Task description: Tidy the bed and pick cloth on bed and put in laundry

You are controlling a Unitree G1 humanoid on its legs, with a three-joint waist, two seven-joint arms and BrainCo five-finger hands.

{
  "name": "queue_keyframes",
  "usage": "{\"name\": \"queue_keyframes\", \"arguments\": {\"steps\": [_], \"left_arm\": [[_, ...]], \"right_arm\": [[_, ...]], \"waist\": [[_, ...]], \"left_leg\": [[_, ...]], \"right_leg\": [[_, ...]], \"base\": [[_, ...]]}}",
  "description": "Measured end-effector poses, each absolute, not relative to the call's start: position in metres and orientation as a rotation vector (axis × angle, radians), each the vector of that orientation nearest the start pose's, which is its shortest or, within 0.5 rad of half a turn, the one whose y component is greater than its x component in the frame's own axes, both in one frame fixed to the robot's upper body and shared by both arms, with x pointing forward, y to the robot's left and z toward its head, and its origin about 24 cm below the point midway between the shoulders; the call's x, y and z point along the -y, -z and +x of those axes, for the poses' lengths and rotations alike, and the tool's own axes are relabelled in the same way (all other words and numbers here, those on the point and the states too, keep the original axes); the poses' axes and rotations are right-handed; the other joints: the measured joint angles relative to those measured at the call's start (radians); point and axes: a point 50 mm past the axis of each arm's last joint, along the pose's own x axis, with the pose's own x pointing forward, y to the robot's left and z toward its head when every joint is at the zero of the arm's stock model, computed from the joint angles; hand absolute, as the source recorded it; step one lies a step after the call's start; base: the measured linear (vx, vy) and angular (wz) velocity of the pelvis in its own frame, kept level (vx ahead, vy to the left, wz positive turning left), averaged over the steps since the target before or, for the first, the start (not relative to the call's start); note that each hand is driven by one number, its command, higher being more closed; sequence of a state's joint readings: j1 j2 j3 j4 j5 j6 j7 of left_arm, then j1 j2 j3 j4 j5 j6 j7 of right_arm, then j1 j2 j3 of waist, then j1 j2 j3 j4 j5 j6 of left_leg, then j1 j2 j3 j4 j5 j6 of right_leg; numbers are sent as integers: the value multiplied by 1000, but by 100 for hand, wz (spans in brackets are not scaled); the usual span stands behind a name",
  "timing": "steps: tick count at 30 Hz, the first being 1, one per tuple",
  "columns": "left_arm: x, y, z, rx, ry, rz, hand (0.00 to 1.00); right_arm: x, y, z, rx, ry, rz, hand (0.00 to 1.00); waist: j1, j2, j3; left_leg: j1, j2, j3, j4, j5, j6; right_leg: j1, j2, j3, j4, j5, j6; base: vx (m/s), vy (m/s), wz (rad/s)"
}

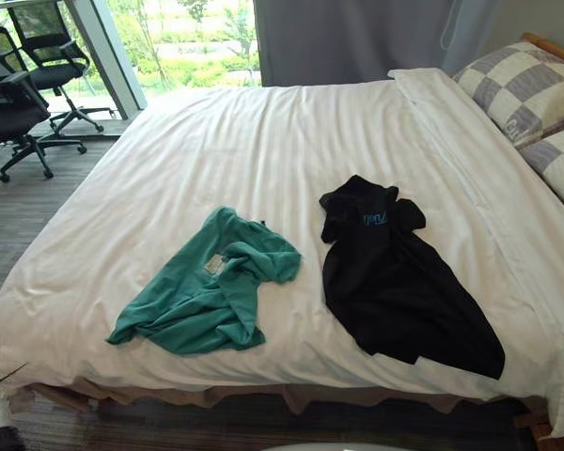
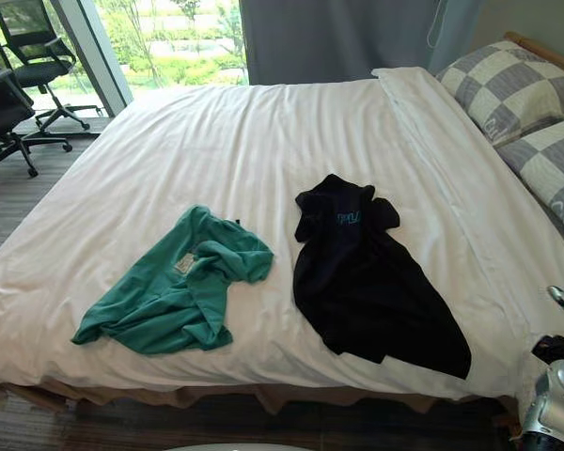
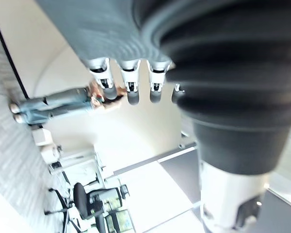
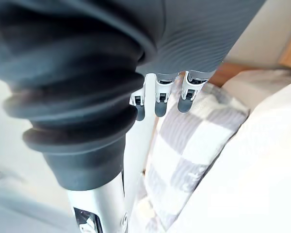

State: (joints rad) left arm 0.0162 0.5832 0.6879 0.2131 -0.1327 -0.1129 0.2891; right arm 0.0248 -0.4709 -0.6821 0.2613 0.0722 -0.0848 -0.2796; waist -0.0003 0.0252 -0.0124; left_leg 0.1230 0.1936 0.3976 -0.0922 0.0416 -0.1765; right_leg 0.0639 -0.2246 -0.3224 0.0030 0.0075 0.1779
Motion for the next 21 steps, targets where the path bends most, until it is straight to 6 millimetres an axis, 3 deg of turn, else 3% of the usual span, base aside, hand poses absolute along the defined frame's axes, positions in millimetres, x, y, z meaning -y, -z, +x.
{"name": "queue_keyframes", "arguments": {"steps": [2, 7, 11, 16, 21], "left_arm": [[-389, -131, 195, 221, -858, 431, 0], [-361, -118, 214, 187, -722, 519, 0], [-330, -102, 226, 155, -607, 580, 0], [-309, -97, 237, 131, -516, 689, 0], [-293, -99, 252, 126, -462, 783, 0]], "right_arm": [[393, -98, 184, 92, 922, -410, 0], [366, -99, 205, 112, 778, -480, 0], [339, -101, 220, 129, 639, -595, 0], [316, -95, 231, 119, 517, -638, 0], [305, -107, 235, 182, 486, -670, 0]], "waist": [[-1, -6, 11], [-22, -7, 53], [-31, 22, 87], [-43, 34, 119], [-49, 43, 184]], "left_leg": [[16, 0, 12, 0, 0, 0], [33, -1, 29, 0, -1, -1], [34, -1, 71, 0, -1, 0], [11, -2, 105, 1, -1, 0], [-50, -5, 124, 8, 8, 10]], "right_leg": [[0, -1, 22, 10, 0, 0], [-3, -1, 53, 13, 1, 0], [-35, 4, 99, 11, 26, -3], [-77, 11, 138, 3, 43, -5], [-148, 12, 161, -12, 78, -10]], "base": [[7, 1, -15], [-31, -6, -17], [-66, -3, -31], [-97, -13, -24], [-88, -21, -13]]}}
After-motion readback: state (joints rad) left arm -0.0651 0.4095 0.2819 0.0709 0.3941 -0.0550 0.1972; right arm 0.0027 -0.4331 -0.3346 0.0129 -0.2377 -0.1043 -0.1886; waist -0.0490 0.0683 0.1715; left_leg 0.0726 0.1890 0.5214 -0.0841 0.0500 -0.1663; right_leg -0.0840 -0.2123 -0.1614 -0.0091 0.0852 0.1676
